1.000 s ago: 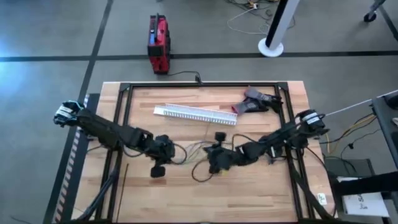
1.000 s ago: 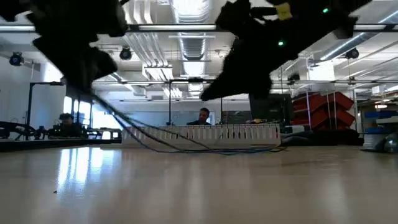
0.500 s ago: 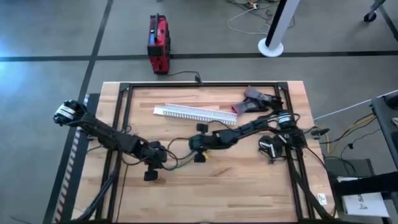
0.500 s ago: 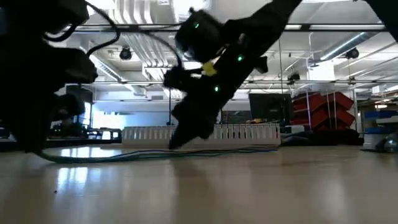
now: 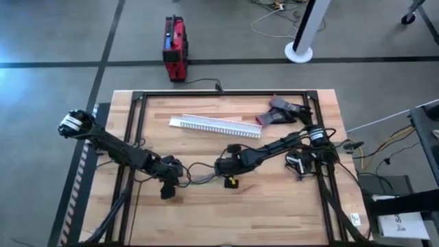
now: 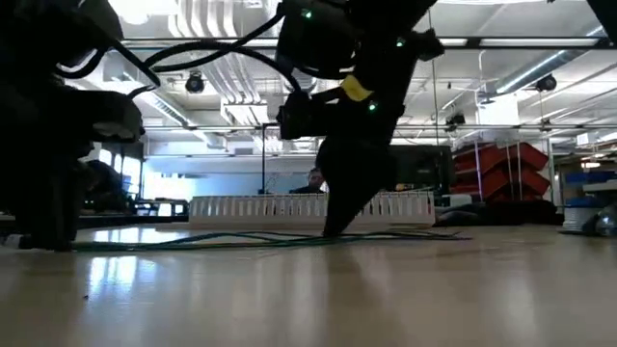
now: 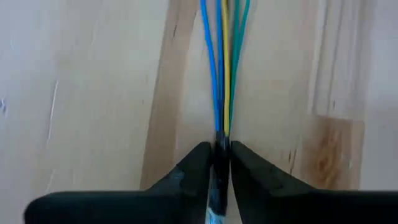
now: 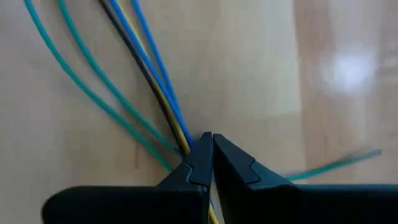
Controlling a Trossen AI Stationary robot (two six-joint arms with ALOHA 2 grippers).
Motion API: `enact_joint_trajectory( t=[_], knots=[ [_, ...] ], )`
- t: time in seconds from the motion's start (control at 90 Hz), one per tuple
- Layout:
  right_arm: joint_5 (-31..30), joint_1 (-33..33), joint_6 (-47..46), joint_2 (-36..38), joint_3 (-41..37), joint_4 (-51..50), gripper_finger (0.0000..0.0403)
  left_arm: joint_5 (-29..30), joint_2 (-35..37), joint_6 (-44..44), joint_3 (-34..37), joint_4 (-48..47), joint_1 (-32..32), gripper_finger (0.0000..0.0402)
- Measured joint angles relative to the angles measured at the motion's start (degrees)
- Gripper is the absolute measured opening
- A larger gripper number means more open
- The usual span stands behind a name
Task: Ziptie cables
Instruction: Move the cable wires from middle left to the center of the table, then insert the black ziptie on the cable wires
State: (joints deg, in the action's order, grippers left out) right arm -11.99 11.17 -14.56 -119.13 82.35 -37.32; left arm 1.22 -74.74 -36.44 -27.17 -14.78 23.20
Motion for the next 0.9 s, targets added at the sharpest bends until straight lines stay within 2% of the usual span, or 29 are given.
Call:
enact_joint_trajectory(
  t=[0.111, 0.233, 0.344, 0.433, 0.556, 0.667, 0.789, 0.9],
  knots=[
    [-0.3, 1.6, -2.6, 0.4, -0.1, -1.3, 0.0000, 0.8, 0.0, 0.0, -0.4, 0.0, 0.0, 0.0049],
    [-0.1, 2.9, -5.8, 1.4, -0.2, -2.1, 0.0000, 4.7, 0.0, 1.6, -1.0, 0.3, -0.1, 0.0062],
    [-3.1, 4.0, -6.9, 2.8, -0.2, -2.2, 0.0000, 6.8, 0.4, 4.1, -1.3, 0.1, 0.0, 0.0084],
    [-7.9, 5.1, -6.9, 3.4, -0.2, -2.2, 0.0000, 6.9, 1.0, 6.0, -1.4, -1.8, 0.0, 0.0109],
    [-13.4, 6.5, -10.5, 4.4, -0.2, -2.2, 0.0008, 5.1, 2.3, 5.0, -4.7, -12.8, 0.0, 0.0145],
    [-18.3, 7.7, -14.0, 6.3, -0.2, -0.9, 0.0036, 2.7, 3.0, -3.6, -9.1, -27.3, 0.0, 0.0164],
    [-22.3, 9.1, -16.2, 6.4, -0.2, 0.7, 0.0077, -0.7, 3.5, -14.4, -12.3, -41.0, 0.8, 0.0167],
    [-22.4, 9.9, -18.6, 6.4, -0.6, 2.4, 0.0105, -6.8, 3.7, -22.2, -12.1, -46.3, 1.8, 0.0157]
  ],
)
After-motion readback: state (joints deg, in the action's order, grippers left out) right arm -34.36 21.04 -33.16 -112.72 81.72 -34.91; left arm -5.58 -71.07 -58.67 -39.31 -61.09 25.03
